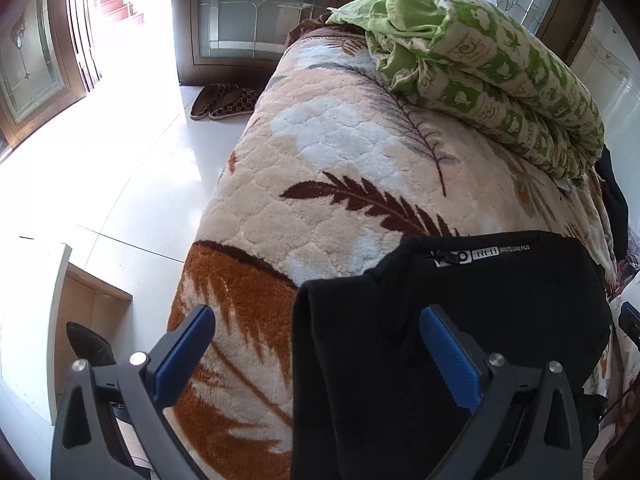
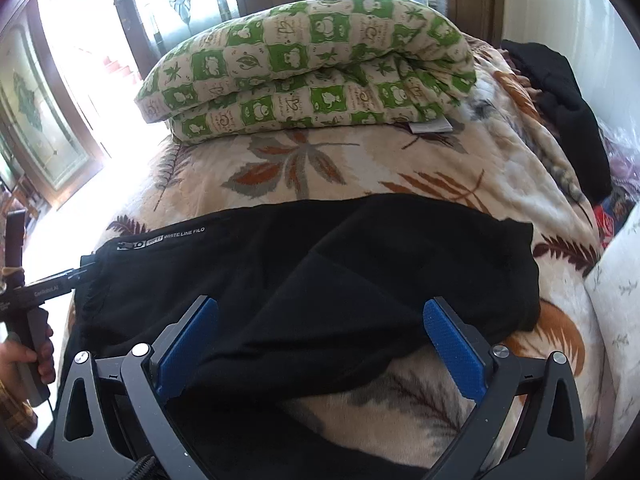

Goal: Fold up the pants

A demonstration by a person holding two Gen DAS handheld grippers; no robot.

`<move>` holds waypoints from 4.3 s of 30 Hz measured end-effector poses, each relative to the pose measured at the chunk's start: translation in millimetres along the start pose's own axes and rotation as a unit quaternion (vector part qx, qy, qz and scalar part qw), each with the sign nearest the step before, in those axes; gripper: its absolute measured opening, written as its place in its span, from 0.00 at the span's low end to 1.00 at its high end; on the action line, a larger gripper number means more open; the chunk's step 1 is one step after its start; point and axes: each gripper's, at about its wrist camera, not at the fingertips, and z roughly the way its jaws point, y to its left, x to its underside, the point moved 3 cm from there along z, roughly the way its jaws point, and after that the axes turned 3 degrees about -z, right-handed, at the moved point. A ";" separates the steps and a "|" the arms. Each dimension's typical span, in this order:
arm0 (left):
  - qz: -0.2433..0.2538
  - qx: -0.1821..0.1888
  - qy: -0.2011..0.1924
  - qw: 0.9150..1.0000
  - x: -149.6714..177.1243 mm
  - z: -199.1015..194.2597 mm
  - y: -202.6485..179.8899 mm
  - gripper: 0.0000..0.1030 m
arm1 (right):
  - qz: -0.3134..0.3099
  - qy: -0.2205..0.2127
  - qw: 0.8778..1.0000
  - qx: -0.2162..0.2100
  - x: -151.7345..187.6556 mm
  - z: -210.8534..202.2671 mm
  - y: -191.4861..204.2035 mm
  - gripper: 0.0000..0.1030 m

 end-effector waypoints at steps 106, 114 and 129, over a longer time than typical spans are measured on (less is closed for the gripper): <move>0.208 0.226 -0.088 0.948 116.6 -175.7 -72.5 0.09 | 0.234 0.062 0.964 -0.113 -59.5 66.6 -53.0 0.49; 0.216 0.225 -0.086 0.946 117.8 -173.9 -75.3 0.09 | 0.244 0.110 0.957 -0.107 -55.6 103.3 -61.0 0.44; 0.202 0.192 -0.064 0.958 115.6 -153.3 -62.8 0.09 | 0.185 0.022 0.976 -0.114 -43.6 23.1 -60.4 0.09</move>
